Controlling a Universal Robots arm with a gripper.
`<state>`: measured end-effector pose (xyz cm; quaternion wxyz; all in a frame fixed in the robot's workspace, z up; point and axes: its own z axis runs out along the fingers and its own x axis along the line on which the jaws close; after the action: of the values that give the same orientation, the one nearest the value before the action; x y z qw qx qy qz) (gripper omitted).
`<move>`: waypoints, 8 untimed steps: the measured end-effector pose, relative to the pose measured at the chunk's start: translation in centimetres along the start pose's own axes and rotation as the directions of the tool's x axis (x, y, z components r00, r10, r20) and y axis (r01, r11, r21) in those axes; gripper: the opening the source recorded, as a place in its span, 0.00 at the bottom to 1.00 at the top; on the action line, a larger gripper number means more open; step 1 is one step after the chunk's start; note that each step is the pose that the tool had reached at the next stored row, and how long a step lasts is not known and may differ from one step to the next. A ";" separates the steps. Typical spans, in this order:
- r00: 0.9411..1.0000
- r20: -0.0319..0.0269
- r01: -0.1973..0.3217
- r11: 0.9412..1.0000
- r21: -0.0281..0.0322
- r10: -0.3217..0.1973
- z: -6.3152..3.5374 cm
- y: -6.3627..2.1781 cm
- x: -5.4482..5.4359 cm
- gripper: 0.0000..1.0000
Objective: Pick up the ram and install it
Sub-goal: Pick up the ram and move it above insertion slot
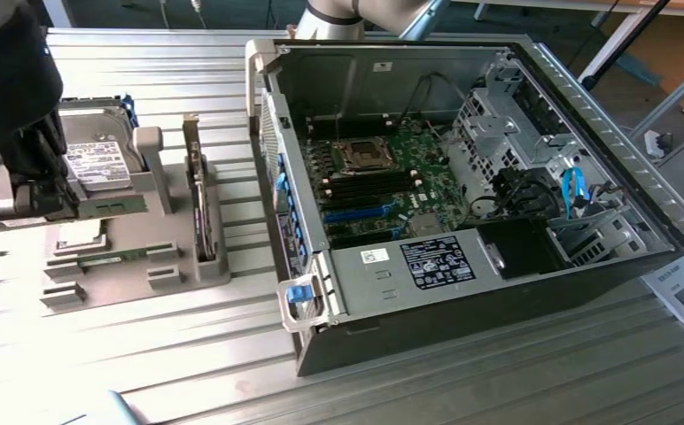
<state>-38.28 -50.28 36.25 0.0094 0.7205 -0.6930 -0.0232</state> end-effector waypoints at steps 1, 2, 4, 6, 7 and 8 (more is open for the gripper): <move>1.000 0.000 0.000 1.000 0.000 0.000 -0.36 0.02 0.0 0.13; 1.000 0.000 0.000 1.000 0.000 0.000 -0.62 0.03 0.0 0.13; 1.000 0.000 0.000 1.000 0.000 0.000 -1.40 0.06 0.0 0.13; 1.000 0.000 0.000 1.000 0.000 0.000 -2.07 0.10 0.0 0.13; 1.000 0.000 0.000 1.000 0.000 0.000 -2.43 0.11 0.0 0.13; 1.000 0.000 0.000 1.000 0.000 0.000 -2.72 0.13 -0.1 0.13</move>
<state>-38.28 -50.28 38.97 0.0094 0.7205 -0.6930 -0.0232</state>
